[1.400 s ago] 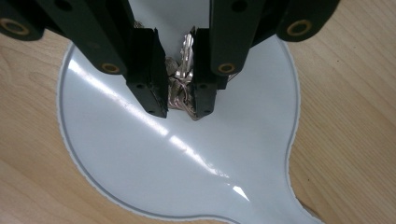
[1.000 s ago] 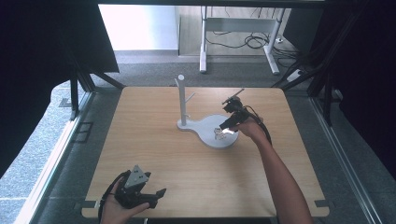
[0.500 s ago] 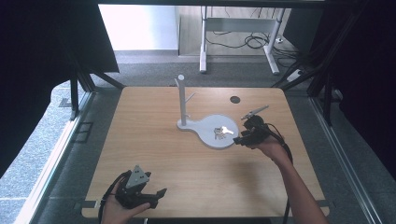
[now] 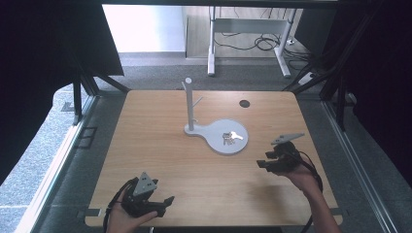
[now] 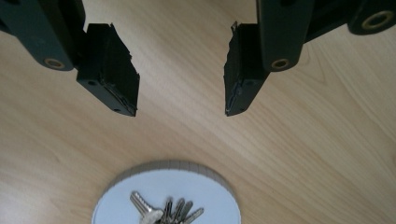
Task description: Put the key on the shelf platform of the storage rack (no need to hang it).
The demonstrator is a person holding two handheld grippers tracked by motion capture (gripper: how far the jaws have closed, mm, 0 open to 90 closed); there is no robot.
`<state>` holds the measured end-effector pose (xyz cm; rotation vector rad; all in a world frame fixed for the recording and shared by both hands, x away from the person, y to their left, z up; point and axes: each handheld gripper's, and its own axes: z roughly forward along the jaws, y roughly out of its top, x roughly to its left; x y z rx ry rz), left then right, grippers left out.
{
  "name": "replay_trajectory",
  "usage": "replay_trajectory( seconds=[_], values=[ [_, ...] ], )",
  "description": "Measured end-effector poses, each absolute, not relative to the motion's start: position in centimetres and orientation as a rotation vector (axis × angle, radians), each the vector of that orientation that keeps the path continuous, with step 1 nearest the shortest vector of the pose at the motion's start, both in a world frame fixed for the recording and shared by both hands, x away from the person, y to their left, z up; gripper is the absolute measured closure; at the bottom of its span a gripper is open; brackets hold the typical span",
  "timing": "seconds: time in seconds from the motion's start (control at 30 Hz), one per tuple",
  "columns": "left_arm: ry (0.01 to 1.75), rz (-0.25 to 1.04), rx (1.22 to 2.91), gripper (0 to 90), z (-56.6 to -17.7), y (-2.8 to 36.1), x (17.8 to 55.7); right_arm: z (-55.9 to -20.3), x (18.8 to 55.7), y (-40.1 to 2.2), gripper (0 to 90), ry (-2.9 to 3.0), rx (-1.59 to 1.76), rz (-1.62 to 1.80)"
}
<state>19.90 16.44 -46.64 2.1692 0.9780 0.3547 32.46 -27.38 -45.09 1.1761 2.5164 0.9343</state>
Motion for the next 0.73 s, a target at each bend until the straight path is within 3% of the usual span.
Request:
replay_trajectory(
  seconds=[0.27, 0.5, 0.73],
  values=[
    [0.983, 0.357, 2.176, 22.1, -46.7, 16.3, 19.9, -48.8, 29.2, -30.7, 45.5, 2.446, 1.252, 0.962],
    [0.992, 0.36, 2.179, 22.1, -46.8, 16.2, 20.1, -50.3, 29.1, -31.5, 44.8, 2.404, 1.284, 0.986],
    [1.002, 0.362, 2.18, 22.1, -46.8, 16.1, 20.2, -51.3, 30.6, -31.3, 36.9, 2.361, 1.289, 0.92]
  ],
)
